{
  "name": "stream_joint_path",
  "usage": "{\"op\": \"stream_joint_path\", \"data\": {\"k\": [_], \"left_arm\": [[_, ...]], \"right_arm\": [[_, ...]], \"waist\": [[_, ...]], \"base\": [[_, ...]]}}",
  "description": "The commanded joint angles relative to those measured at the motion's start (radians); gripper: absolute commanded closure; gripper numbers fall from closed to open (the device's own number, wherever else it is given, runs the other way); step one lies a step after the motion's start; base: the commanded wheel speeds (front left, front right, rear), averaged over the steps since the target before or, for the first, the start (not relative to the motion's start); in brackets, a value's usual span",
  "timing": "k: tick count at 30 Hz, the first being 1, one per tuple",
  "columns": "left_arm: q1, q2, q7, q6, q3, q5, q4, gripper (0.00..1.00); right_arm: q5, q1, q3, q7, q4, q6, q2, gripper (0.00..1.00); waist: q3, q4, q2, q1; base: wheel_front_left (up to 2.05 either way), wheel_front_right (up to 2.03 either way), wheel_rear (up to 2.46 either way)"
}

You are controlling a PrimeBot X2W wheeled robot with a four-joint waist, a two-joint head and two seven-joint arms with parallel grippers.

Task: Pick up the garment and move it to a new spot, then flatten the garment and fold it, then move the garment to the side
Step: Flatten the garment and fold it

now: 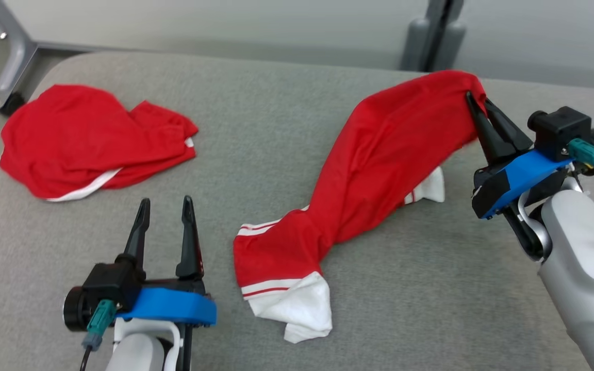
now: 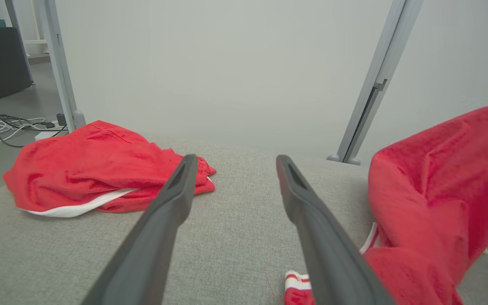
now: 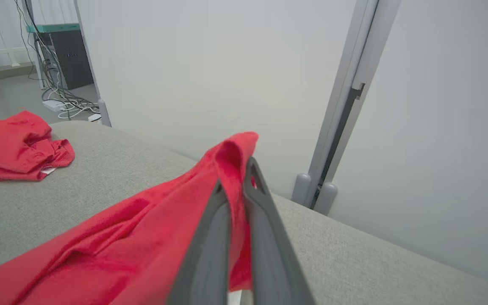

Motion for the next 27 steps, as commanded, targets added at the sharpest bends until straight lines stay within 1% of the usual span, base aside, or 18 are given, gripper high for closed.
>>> {"op": "stream_joint_path", "data": {"k": [1, 4, 8, 11, 14, 19, 27], "left_arm": [[0.012, -0.001, -0.005, -0.005, 0.009, 0.009, 0.001, 0.0], [0.034, 0.0, -0.005, -0.009, 0.024, 0.017, 0.001, 0.0], [0.054, 0.0, -0.005, -0.018, 0.042, 0.023, -0.002, 0.0], [0.064, 0.0, -0.005, -0.019, 0.047, 0.026, -0.005, 0.0], [0.064, 0.0, -0.005, -0.021, 0.049, 0.028, -0.007, 0.0], [0.072, 0.0, -0.005, -0.021, 0.047, 0.028, -0.01, 0.0], [0.077, 0.0, -0.005, -0.025, 0.058, 0.032, -0.013, 0.0]], "right_arm": [[0.008, 0.018, 0.0, 0.01, -0.034, 0.0, -0.01, 1.0], [0.02, 0.054, -0.01, 0.056, -0.18, 0.0, -0.031, 1.0], [0.01, 0.11, -0.053, 0.142, -0.39, 0.0, -0.042, 1.0], [-0.006, 0.16, -0.097, 0.214, -0.535, 0.0, -0.033, 1.0], [-0.02, 0.21, -0.137, 0.277, -0.649, 0.0, -0.019, 1.0], [-0.04, 0.285, -0.18, 0.345, -0.762, 0.0, -0.003, 1.0], [-0.063, 0.339, -0.23, 0.383, -0.842, 0.0, 0.019, 1.0]], "waist": [[-0.039, -0.039, 0.0, 0.0], [-0.062, -0.062, 0.0, 0.0], [-0.079, -0.08, 0.0, 0.0], [-0.092, -0.087, 0.0, 0.0], [-0.101, -0.092, 0.0, 0.0], [-0.108, -0.098, 0.0, 0.0], [-0.109, -0.111, 0.0, 0.0]], "base": [[0.0, 0.0, 0.0], [0.0, 0.0, 0.0], [0.0, 0.0, 0.0], [0.0, 0.0, 0.0], [0.0, 0.0, 0.0], [0.0, 0.0, 0.0], [0.0, 0.0, 0.0]]}}
